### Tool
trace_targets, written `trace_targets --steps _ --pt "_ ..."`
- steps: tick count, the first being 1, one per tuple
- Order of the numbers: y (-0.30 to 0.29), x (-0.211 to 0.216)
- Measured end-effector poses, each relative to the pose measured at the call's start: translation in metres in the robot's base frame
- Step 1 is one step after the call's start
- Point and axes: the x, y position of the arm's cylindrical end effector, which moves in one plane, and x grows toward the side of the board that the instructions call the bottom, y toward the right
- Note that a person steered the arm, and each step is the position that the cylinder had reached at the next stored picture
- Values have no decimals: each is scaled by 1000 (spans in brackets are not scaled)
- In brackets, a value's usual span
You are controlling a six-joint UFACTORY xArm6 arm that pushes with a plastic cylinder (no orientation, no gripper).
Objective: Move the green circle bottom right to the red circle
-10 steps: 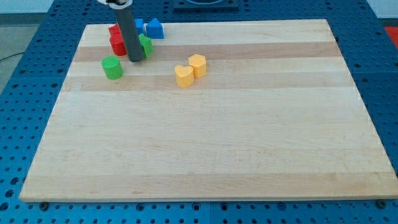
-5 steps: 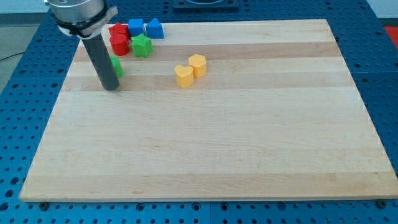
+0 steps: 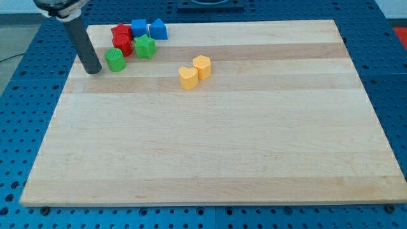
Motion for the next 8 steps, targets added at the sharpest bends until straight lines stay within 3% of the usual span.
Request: trace_targets --steps 8 --pt "26 -11"
